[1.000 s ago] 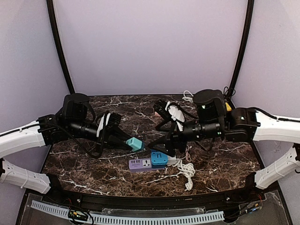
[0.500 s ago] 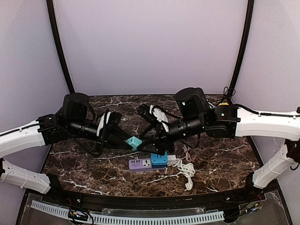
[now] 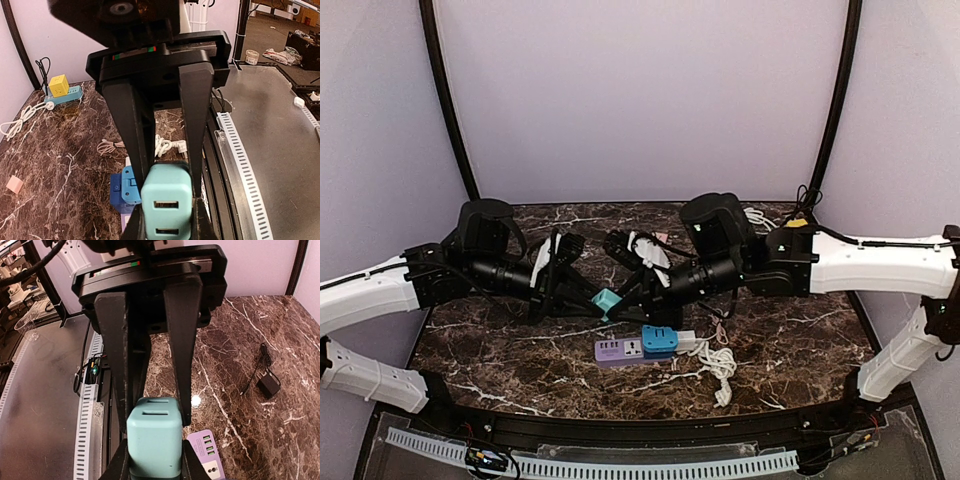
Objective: Insert the plug
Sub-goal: Pick up the plug from the center of the board.
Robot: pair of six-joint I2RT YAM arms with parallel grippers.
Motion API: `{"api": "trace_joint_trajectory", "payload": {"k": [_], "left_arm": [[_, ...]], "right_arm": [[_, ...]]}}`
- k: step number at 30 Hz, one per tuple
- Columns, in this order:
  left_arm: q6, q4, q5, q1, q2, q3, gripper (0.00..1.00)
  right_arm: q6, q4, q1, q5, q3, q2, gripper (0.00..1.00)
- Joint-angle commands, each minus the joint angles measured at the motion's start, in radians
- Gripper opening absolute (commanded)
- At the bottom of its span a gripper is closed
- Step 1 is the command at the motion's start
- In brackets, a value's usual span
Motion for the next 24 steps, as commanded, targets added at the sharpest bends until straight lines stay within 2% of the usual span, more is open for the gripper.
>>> {"api": "trace_joint_trajectory", "payload": {"k": [1, 3, 4, 5, 6, 8, 12, 16, 19, 24], "left_arm": [[0.023, 0.050, 0.027, -0.010, -0.012, -0.002, 0.01], [0.009, 0.051, 0.025, -0.010, -0.018, -0.006, 0.01], [-0.022, 0.067, 0.014, -0.010, -0.020, -0.014, 0.08], [-0.041, 0.079, 0.006, -0.009, -0.028, -0.024, 0.20], [-0.083, 0.109, -0.010, -0.008, -0.033, -0.029, 0.48], [-0.152, 0.157, -0.027, -0.005, -0.048, -0.042, 0.68], [-0.280, 0.311, 0.032, -0.001, -0.048, -0.061, 0.71], [-0.348, 0.424, 0.078, -0.048, -0.009, -0.017, 0.63], [-0.378, 0.487, 0.058, -0.080, 0.024, 0.046, 0.56], [-0.409, 0.549, -0.006, -0.111, 0.076, 0.120, 0.49]], "right_arm": [[0.062, 0.045, -0.004, 0.053, 0.016, 0.001, 0.00], [0.077, 0.078, -0.005, 0.068, -0.013, -0.028, 0.00], [0.083, 0.101, -0.004, 0.076, -0.032, -0.050, 0.00], [0.091, 0.128, -0.004, 0.081, -0.055, -0.083, 0.00], [0.099, 0.166, -0.004, 0.083, -0.081, -0.101, 0.00], [0.115, 0.280, -0.004, 0.071, -0.145, -0.183, 0.00], [0.133, 0.579, 0.003, 0.069, -0.287, -0.310, 0.00], [0.075, 0.733, 0.027, 0.114, -0.354, -0.354, 0.00], [0.044, 0.801, 0.037, 0.116, -0.365, -0.345, 0.00], [0.020, 0.822, 0.048, 0.106, -0.347, -0.317, 0.00]]}}
